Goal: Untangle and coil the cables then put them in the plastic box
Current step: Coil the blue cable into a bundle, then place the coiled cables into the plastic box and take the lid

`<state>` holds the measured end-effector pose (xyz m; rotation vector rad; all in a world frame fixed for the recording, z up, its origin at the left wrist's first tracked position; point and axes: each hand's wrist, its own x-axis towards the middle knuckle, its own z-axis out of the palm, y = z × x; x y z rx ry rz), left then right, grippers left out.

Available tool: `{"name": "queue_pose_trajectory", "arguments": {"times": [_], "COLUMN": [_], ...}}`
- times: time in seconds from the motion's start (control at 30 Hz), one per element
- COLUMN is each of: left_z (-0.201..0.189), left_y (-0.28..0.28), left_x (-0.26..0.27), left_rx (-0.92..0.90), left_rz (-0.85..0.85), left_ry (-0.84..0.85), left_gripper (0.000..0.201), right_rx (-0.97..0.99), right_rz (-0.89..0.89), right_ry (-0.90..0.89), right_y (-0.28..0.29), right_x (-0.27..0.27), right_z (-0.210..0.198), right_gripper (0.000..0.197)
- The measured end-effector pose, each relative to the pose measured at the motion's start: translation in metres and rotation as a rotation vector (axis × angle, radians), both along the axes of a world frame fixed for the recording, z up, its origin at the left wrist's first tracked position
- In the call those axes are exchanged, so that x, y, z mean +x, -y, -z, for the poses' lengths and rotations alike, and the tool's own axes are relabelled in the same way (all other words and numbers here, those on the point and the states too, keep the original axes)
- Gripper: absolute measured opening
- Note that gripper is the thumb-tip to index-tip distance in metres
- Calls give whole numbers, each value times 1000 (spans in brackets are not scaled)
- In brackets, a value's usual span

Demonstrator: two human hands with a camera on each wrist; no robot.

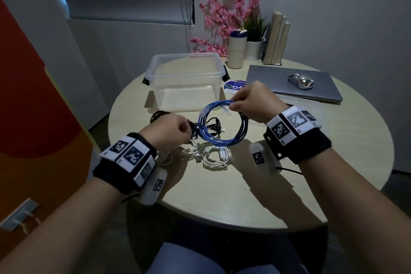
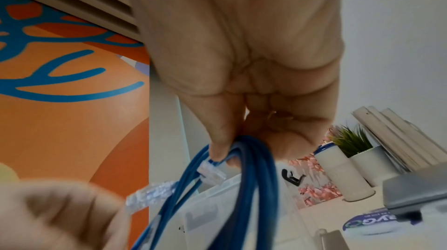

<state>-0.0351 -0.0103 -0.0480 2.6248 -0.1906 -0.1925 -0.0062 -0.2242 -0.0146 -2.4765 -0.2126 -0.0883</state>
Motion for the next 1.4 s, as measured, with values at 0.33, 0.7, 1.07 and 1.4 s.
{"name": "queue_pose_trajectory", "arguments": {"times": [0.33, 0.7, 1.07, 1.4], "left_z": [15, -39, -66, -60], "left_y": [0, -56, -49, -55], "left_x": [-5, 50, 155, 194], "left_rx": [353, -474, -1152, -228], "left_rz": [38, -134, -513, -446], "left_ry": [-87, 46, 16, 35], "left_gripper": [20, 24, 20, 26], "right_rx": [223, 623, 833, 459], "right_rz": [24, 142, 407, 457], "right_ry": [-116, -131, -274, -180], "right_y": [-8, -30, -51, -73], "right_x": [8, 73, 143, 173], "right_z": [9, -4, -38, -43], "right_gripper": [12, 19, 21, 4]}}
